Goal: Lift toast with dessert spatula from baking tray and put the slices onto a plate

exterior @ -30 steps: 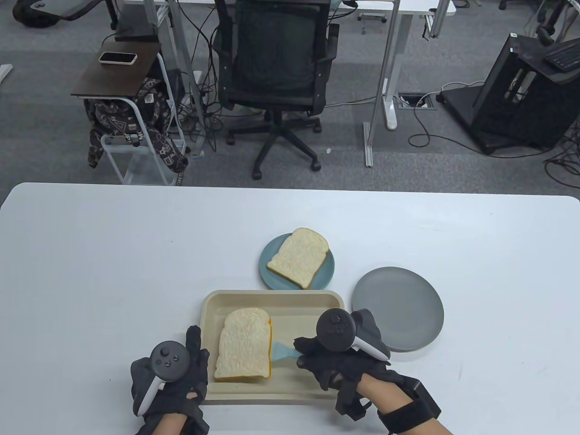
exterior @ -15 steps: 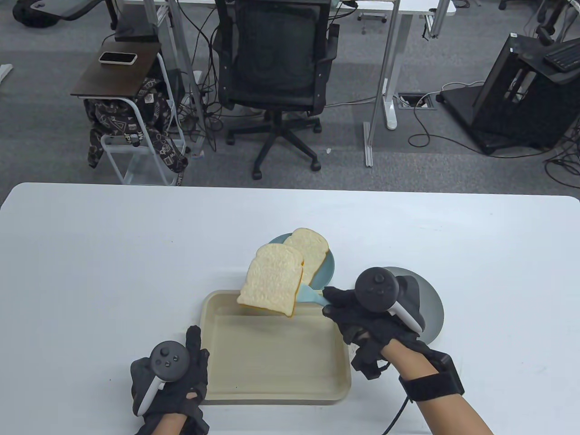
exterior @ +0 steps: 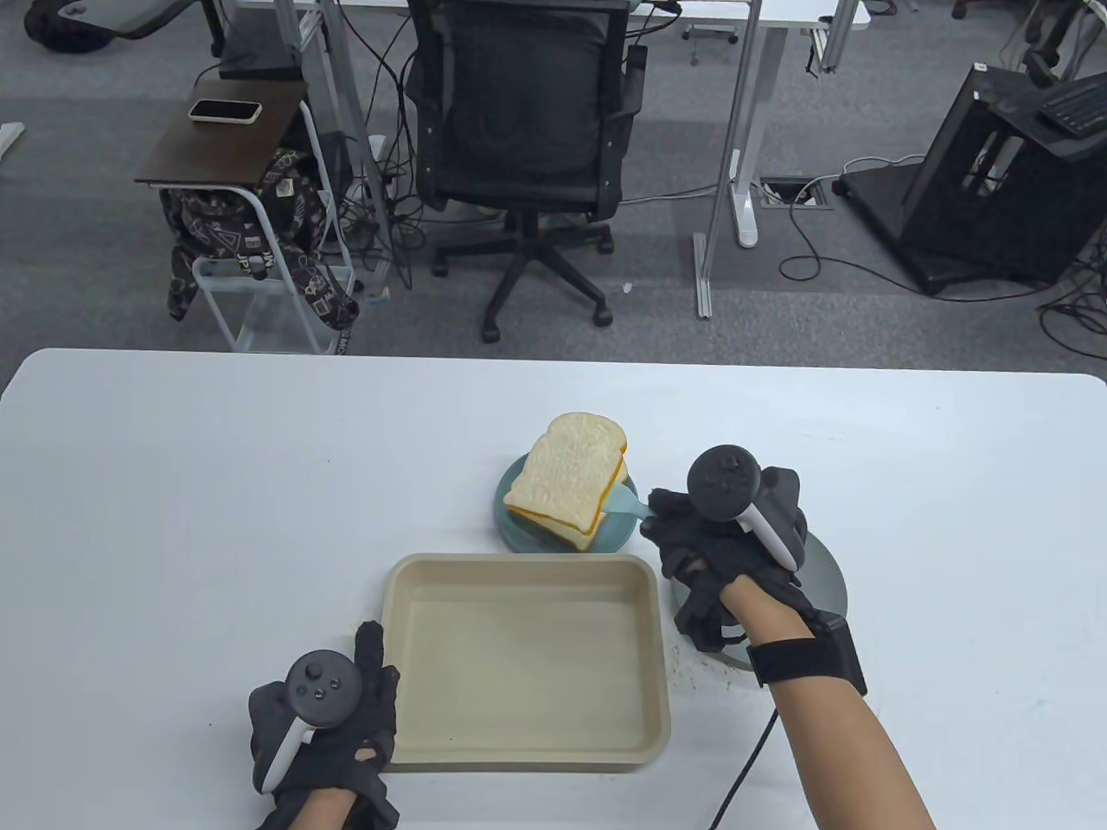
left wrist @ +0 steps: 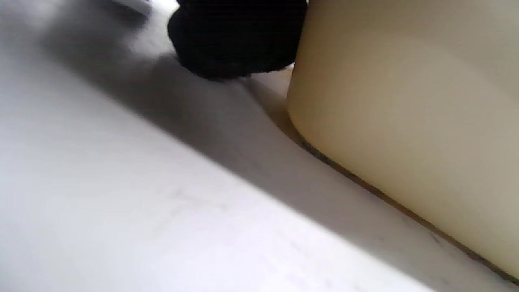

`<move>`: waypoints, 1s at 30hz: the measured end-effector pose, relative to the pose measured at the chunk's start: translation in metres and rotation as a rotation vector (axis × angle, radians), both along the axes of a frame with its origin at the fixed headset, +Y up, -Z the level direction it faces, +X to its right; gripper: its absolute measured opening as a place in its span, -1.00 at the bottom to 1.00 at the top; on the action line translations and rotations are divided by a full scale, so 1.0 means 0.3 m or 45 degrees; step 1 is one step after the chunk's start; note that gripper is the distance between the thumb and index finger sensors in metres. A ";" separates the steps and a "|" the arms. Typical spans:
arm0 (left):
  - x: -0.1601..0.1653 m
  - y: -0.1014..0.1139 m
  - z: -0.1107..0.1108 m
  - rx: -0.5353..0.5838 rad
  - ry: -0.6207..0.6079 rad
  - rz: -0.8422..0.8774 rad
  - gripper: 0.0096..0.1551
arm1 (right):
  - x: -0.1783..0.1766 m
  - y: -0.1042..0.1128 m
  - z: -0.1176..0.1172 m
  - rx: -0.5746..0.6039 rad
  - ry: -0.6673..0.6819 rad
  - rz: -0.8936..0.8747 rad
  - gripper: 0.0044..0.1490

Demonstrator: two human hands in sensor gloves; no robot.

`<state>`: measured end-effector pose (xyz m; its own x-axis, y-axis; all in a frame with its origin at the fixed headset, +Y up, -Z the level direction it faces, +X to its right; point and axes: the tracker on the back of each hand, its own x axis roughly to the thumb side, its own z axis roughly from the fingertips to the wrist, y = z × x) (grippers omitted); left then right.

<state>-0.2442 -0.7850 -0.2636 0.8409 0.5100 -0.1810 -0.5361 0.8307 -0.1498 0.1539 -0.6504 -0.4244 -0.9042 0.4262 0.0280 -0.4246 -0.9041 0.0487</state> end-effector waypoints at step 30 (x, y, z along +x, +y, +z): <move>-0.002 -0.001 0.000 -0.003 0.000 0.012 -0.26 | -0.205 0.050 -0.099 -0.221 -0.102 0.538 -0.35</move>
<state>-0.2448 -0.7851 -0.2637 0.8360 0.5175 -0.1823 -0.5439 0.8254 -0.1513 0.0926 -0.6354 -0.4542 -0.9960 0.0119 -0.0885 -0.0292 -0.9800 0.1968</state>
